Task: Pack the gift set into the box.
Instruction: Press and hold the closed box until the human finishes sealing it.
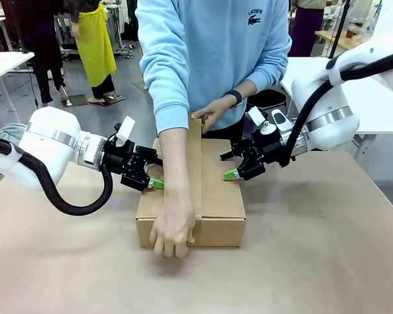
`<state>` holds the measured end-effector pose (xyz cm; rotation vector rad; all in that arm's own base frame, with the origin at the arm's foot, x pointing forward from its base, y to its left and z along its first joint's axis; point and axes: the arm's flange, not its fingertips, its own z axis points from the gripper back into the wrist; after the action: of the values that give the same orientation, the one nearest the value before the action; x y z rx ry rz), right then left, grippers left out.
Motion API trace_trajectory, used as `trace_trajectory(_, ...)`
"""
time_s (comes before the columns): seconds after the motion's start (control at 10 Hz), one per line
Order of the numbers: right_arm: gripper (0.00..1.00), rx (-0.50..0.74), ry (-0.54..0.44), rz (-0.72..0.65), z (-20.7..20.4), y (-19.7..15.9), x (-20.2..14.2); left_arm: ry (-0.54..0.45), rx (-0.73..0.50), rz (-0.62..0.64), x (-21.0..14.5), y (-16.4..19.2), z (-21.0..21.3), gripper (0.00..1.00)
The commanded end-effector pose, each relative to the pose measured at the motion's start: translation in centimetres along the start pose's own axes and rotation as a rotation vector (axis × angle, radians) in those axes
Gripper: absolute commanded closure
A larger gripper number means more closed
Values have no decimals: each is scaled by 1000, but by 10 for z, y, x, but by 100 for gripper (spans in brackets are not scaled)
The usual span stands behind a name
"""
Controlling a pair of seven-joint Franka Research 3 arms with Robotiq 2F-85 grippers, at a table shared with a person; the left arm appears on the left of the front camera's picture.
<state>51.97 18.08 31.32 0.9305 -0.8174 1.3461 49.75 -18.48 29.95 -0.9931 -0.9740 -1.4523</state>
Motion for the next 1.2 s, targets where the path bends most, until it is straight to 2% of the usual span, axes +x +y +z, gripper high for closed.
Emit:
trace_trajectory(0.0,0,-11,14,0,-3,1,-1,4,-1,5,-3,-2,-1,0)
trace_trajectory(1.1,0,-11,14,0,-3,1,-1,4,-1,5,-3,-2,-1,0)
